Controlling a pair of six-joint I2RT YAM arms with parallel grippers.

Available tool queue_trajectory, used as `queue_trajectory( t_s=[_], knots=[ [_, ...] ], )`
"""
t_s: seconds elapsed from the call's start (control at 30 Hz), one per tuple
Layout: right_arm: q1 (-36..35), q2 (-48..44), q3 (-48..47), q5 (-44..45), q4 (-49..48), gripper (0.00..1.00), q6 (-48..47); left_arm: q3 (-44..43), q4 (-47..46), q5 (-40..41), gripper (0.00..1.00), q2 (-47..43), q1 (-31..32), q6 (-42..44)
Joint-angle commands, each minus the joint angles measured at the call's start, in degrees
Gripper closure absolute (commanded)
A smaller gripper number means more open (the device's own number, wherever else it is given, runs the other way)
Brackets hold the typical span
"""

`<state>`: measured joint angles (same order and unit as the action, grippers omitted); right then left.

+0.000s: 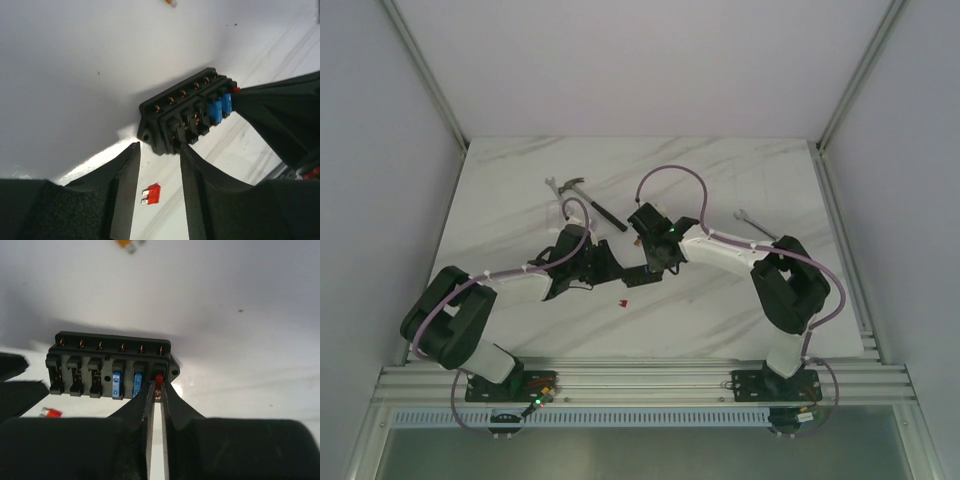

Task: Snap on the fuse box
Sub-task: Install the fuse at the fuse box base.

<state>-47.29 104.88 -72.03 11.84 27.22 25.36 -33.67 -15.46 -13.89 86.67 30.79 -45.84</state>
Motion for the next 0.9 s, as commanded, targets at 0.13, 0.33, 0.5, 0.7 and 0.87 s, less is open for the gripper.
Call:
queue_trajectory(
  t_s=[0.13, 0.33, 0.5, 0.7, 0.87],
  knots=[
    [3.3, -4.2, -1.1, -0.8, 5.1, 0.65, -5.9, -0.8, -0.2, 0.6, 0.41, -4.2, 0.4, -0.5],
    [4.9, -6.5, -0.5, -5.2, 2.6, 0.59, -4.9, 0.8, 1.6, 1.5, 0.35, -7.2, 0.4, 0.1],
    [6.7, -8.5, 1.3, -7.1, 0.3, 0.67, -2.5, 1.2, 4.9, 3.4, 0.31, -9.4, 0.4, 2.2],
    [7.7, -6.5, 2.8, -9.2, -0.5, 0.83, -1.8, 1.7, 7.0, 4.3, 0.28, -10.7, 0.4, 3.5],
    [7.8, -5.5, 3.6, -9.6, -0.5, 0.84, -1.2, 2.4, 7.3, 4.3, 0.26, -10.9, 0.4, 3.6]
  ],
)
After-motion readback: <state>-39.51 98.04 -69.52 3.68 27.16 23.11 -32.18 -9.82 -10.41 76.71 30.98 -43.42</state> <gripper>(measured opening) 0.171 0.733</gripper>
